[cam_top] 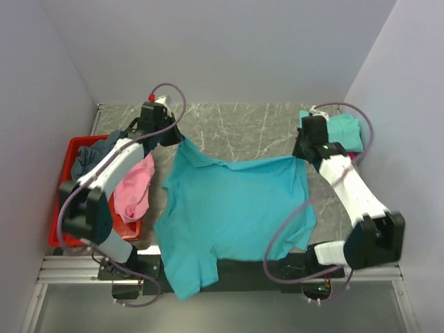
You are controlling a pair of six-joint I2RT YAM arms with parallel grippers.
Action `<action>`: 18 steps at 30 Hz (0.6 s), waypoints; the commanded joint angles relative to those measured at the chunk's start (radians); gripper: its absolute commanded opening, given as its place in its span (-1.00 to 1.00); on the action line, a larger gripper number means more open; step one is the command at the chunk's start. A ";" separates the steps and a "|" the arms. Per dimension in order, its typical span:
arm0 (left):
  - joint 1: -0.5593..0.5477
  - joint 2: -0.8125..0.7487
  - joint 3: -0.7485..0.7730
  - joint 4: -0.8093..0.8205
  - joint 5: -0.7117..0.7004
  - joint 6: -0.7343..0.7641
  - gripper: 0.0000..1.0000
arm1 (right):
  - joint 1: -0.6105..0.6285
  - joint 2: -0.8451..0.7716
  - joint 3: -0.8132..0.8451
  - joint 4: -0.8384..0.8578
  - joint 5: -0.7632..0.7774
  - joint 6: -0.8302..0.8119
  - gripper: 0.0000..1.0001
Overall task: Fold and stack the t-shirts
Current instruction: Flatten the tshirt out
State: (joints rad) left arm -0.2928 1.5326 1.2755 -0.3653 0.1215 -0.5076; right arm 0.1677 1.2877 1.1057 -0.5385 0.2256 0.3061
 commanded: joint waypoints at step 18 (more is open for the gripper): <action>0.144 0.566 0.470 0.054 0.118 -0.003 -0.99 | -0.020 0.691 0.521 0.111 0.127 -0.042 -1.00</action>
State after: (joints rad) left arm -0.1780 2.0594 1.6257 -0.3359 0.1528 -0.4885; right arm 0.1589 1.9503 1.5078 -0.4164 0.3042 0.2710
